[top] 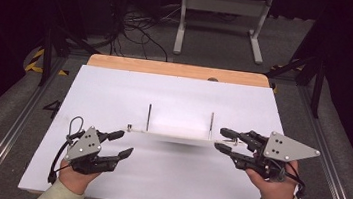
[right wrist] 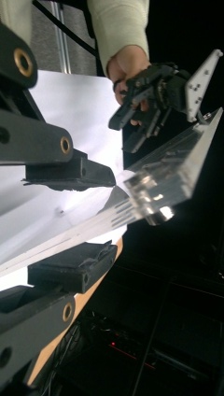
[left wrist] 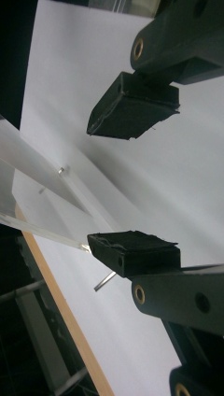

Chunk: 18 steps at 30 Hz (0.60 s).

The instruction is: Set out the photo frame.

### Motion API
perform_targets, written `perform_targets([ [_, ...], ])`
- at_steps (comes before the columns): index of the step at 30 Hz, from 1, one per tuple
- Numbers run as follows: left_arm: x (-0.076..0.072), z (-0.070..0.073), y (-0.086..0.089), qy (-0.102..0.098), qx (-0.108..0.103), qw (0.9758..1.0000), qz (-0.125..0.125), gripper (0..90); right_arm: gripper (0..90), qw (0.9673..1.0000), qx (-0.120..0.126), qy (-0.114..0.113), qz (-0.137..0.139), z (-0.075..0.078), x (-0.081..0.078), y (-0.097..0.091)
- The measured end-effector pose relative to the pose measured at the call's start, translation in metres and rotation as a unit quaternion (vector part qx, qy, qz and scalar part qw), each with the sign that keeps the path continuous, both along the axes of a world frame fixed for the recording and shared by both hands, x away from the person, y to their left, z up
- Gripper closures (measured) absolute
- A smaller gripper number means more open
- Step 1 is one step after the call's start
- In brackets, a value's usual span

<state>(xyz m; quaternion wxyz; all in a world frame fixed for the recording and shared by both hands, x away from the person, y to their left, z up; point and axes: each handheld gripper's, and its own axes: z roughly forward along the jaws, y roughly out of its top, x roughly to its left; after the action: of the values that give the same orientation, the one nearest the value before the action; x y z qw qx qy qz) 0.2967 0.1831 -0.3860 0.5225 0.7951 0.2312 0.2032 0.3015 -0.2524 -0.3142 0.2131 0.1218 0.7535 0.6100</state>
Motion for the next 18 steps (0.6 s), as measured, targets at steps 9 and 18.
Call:
perform_targets([
  [9, 0.004, -0.009, 0.008, 0.014, 0.006, 0.9997, 0.018, 41.4, 61.0, 0.9994, 0.026, 0.002, -0.024, 0.004, 0.024, -0.004],
  [18, 0.003, -0.012, 0.014, 0.022, 0.007, 0.9993, 0.029, 41.2, 60.9, 0.9981, 0.042, 0.002, -0.045, 0.011, 0.046, -0.003],
])
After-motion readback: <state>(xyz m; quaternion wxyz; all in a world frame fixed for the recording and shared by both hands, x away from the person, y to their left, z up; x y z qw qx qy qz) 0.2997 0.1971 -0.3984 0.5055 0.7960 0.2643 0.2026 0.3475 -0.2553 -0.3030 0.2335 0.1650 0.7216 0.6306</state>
